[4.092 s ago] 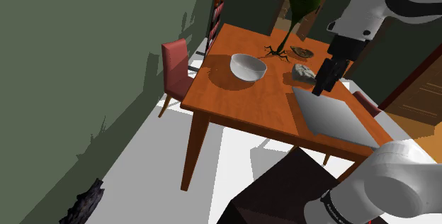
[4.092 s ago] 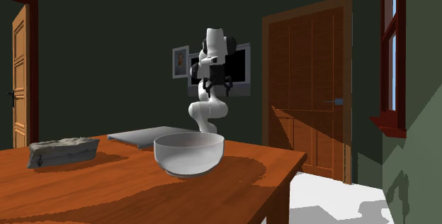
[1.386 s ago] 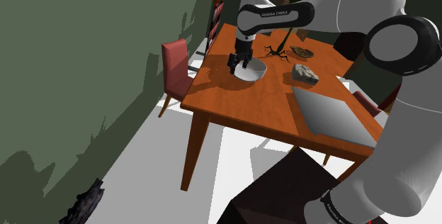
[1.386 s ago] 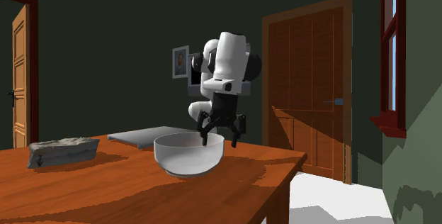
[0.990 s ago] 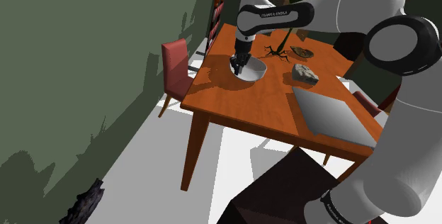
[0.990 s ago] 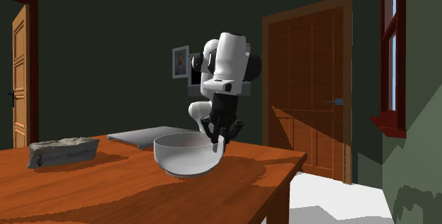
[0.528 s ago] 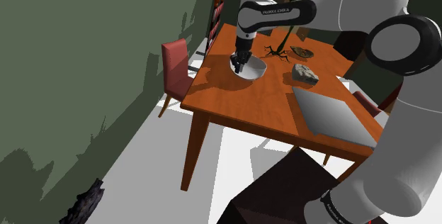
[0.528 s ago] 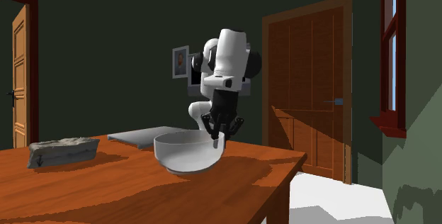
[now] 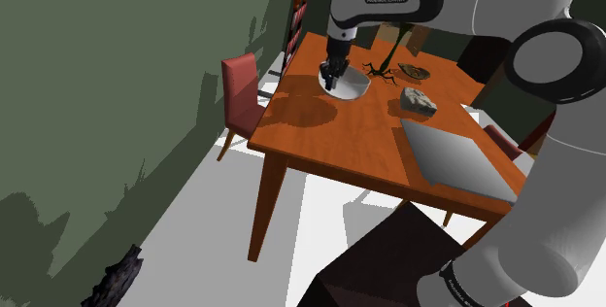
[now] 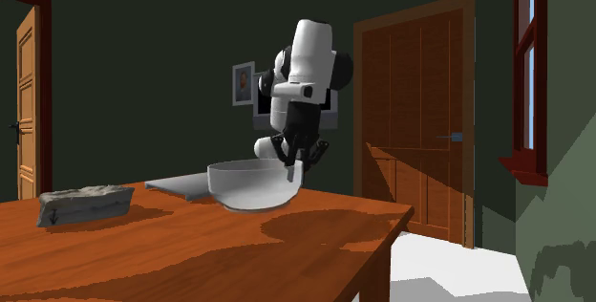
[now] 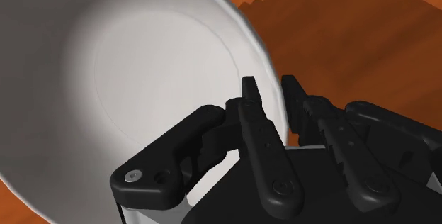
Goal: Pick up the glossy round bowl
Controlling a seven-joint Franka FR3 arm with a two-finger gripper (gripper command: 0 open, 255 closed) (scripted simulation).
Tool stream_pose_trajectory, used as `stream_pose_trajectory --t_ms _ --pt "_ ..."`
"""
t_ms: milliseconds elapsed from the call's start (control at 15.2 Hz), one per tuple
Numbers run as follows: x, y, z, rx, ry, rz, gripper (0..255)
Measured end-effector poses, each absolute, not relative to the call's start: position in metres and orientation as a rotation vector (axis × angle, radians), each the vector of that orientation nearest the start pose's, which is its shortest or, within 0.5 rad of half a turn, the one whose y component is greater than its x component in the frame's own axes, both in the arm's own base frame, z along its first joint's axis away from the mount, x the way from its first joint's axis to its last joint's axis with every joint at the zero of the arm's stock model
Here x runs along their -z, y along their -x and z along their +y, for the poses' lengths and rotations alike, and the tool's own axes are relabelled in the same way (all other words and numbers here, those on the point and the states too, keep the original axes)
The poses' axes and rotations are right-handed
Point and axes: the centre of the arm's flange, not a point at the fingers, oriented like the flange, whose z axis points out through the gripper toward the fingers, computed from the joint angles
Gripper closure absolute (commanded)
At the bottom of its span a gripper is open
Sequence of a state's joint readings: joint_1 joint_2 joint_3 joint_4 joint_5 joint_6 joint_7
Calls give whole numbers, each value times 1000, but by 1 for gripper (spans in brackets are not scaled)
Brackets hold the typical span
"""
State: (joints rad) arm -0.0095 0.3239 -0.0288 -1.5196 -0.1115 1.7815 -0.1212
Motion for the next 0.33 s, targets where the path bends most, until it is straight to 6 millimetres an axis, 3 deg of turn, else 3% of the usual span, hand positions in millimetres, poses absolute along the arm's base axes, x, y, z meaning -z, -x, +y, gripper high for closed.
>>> stream_pose_trajectory --t_ms 330 --pt "-495 -651 -33 -115 3247 -180 255"
